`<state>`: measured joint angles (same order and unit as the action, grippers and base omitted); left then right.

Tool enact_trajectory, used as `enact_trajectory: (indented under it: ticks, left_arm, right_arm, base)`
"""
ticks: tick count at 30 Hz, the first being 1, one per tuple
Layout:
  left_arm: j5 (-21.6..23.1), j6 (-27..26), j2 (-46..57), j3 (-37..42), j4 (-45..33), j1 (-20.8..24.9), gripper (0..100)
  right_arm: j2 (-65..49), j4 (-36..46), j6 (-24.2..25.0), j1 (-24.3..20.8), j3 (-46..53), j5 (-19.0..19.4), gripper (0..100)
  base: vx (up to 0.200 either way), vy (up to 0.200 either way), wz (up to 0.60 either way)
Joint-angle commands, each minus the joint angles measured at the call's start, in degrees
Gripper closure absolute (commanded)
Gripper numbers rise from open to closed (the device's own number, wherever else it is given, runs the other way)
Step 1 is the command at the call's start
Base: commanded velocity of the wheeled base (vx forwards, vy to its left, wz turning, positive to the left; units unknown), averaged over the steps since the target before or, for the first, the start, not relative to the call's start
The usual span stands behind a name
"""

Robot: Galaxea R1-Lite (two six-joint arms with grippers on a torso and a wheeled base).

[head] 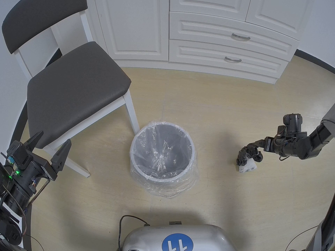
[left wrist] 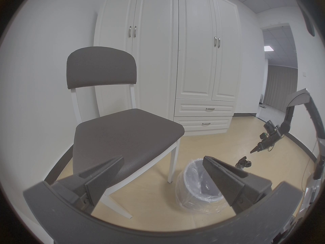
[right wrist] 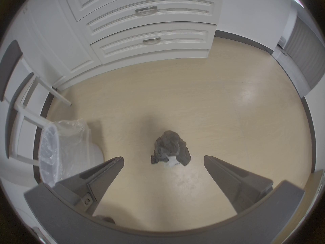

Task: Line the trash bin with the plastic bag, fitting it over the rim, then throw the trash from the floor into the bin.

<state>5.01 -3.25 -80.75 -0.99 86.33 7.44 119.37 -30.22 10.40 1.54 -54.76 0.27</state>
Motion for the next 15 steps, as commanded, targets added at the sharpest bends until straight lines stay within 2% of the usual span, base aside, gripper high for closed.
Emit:
enact_trajectory:
  ticks: [1,10,15]
  left_arm:
    - [0.0,-0.08,-0.46,0.99,0.06,0.03,0]
    - [0.09,-0.17,-0.37,0.99,-1.61,0.12,0]
    - [0.09,-0.26,0.07,0.99,-2.75,0.12,0]
  right_arm:
    - [13.78,-7.92,4.19,0.84,-4.04,-0.18,0]
    - [24.77,-16.89,9.55,1.1,-10.89,-0.09,0]
    - [28.02,-18.73,10.17,1.19,-13.09,-0.18,0]
  base:
    - [0.0,0.0,0.0]
    - [0.0,0.0,0.0]
    - [0.0,0.0,0.0]
